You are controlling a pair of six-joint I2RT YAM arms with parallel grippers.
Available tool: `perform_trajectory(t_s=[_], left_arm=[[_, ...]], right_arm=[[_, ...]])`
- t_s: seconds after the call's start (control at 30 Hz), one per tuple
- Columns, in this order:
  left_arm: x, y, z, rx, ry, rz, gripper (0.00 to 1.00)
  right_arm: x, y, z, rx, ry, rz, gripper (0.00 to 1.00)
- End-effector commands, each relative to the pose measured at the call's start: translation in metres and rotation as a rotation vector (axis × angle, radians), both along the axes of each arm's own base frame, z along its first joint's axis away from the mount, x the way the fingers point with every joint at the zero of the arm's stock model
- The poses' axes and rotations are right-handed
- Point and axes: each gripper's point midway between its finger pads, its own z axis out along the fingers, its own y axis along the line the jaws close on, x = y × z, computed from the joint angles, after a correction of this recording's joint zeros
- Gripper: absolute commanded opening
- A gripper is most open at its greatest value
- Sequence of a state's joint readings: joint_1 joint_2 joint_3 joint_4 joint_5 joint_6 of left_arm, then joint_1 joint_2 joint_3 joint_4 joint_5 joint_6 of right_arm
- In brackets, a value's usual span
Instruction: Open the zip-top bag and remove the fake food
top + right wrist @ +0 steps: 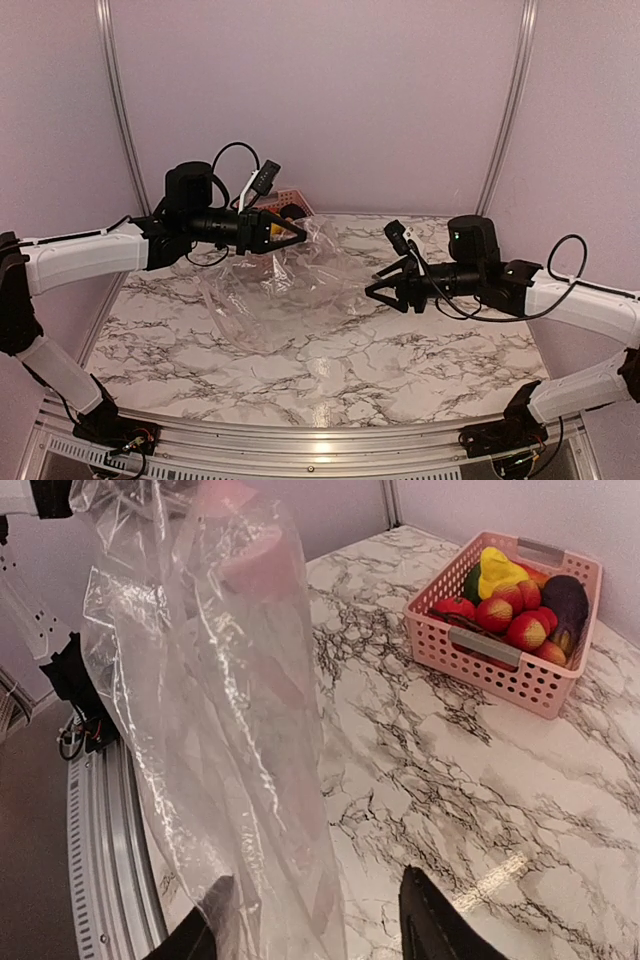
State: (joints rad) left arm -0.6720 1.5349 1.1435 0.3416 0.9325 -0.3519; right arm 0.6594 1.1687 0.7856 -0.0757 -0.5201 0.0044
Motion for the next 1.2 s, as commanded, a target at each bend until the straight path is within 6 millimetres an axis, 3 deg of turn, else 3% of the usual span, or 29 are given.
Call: perform_trajectory(t_s=[0.0,0.07,0.17,0.37,0.5,0.67,0.83,0.97,1.17], left_arm=[[0.007,0.004,0.014,-0.053,-0.023,0.026,0.00],[0.016,0.010,0.019,-0.063,-0.054,0.099,0.03],[0.024,0.016,0.025,-0.062,-0.118,0.179,0.26],[0.025,0.019,0.015,0.074,-0.250,0.277,0.59],[0.018,0.030,0.022,0.135,-0.432,0.360,0.70],[0.007,0.026,0.038,0.187,-0.621,0.415,0.73],[0.005,0.011,0.037,0.266,-0.721,0.431,0.76],[0.015,-0.002,0.032,0.302,-0.740,0.436,0.83],[0.041,-0.031,0.020,0.333,-0.684,0.441,0.84]], right_arm=[[-0.019,0.009,-0.007,0.017,0.056,0.105,0.34],[-0.023,0.009,-0.003,0.030,0.051,0.122,0.25],[-0.025,0.010,0.000,0.037,0.047,0.129,0.00],[-0.029,0.011,0.007,0.070,0.038,0.148,0.00],[-0.029,0.012,0.007,0.069,0.043,0.152,0.00],[-0.030,0.013,0.009,0.073,0.039,0.160,0.00],[-0.032,0.014,0.012,0.078,0.033,0.170,0.00],[-0.033,0.014,0.014,0.079,0.027,0.177,0.00],[-0.037,0.016,0.010,0.080,0.033,0.185,0.00]])
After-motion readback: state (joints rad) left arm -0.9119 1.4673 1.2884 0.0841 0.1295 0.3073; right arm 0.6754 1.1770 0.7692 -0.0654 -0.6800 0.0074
